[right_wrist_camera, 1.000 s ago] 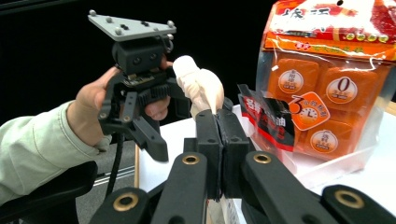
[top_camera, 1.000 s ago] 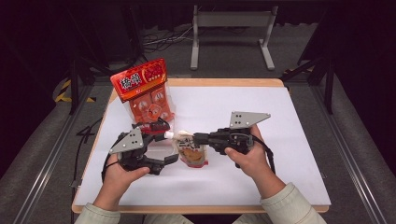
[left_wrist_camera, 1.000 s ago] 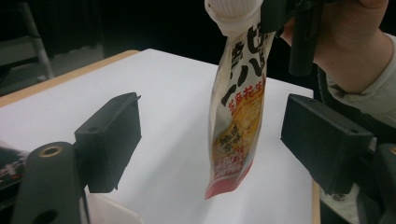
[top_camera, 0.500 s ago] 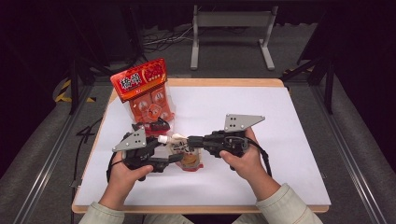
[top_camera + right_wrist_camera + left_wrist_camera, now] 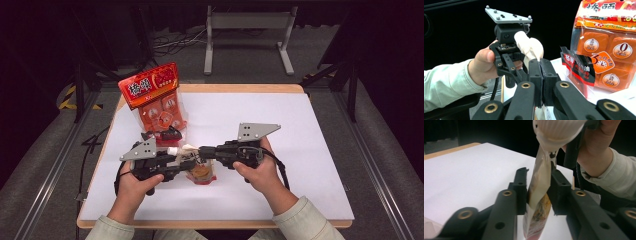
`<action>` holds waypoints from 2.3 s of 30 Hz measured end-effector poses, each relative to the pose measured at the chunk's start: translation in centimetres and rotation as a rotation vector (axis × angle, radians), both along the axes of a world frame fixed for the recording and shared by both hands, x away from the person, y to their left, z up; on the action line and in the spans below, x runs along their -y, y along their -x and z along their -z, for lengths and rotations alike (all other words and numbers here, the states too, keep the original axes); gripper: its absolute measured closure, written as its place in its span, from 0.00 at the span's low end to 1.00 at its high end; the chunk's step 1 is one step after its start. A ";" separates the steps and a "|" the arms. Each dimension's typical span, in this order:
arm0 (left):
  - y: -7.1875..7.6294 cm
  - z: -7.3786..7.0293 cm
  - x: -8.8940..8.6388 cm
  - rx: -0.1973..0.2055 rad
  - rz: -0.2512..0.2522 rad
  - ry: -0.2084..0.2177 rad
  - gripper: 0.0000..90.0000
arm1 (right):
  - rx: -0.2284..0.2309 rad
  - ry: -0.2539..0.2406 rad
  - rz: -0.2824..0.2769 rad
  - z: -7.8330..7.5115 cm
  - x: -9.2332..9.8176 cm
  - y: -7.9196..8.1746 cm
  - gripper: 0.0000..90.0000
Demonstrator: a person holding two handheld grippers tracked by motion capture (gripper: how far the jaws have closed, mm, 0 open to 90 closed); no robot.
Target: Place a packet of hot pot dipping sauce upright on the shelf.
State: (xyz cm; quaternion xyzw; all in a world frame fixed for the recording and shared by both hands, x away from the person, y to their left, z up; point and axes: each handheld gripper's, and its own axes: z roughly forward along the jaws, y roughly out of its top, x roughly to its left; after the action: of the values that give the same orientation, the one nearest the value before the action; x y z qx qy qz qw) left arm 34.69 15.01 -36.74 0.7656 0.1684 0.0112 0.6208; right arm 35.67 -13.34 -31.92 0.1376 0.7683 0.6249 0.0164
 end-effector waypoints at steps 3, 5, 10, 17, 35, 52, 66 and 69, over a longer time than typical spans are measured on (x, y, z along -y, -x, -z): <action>0.1 -0.1 -0.1 0.011 0.015 -0.009 0.88 | 0.002 -0.001 0.001 0.0 0.0 0.0 0.99; 0.1 -0.2 -0.1 0.015 0.019 -0.009 0.92 | 0.005 -0.006 0.001 0.0 0.1 0.0 0.98; 0.1 -0.4 -0.2 0.018 0.033 -0.019 0.96 | 0.014 -0.003 0.003 0.0 0.0 0.1 0.98; 0.1 -1.0 -0.3 0.027 0.039 -0.058 0.98 | 0.027 0.023 0.028 -0.2 0.1 0.4 0.90; -0.4 -3.0 -2.7 0.054 0.009 -0.071 0.98 | 0.033 -0.007 0.139 -0.6 4.0 0.8 0.56; -0.5 -4.2 -5.3 0.059 -0.052 -0.067 0.98 | 0.019 0.086 0.269 1.8 8.7 0.3 0.44; -0.9 -4.7 -7.2 0.083 -0.122 -0.071 0.98 | 0.054 0.138 0.362 2.5 10.5 -0.1 0.41; -1.1 -4.8 -7.6 0.094 -0.137 -0.078 0.98 | 0.060 0.135 0.373 2.4 10.9 -0.1 0.41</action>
State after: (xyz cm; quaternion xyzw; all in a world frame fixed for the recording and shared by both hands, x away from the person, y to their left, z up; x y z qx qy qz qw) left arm 35.82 22.56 -31.94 0.7745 0.1906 0.0961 0.5955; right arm 35.79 -24.24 -34.33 0.2575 0.7688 0.5618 0.1642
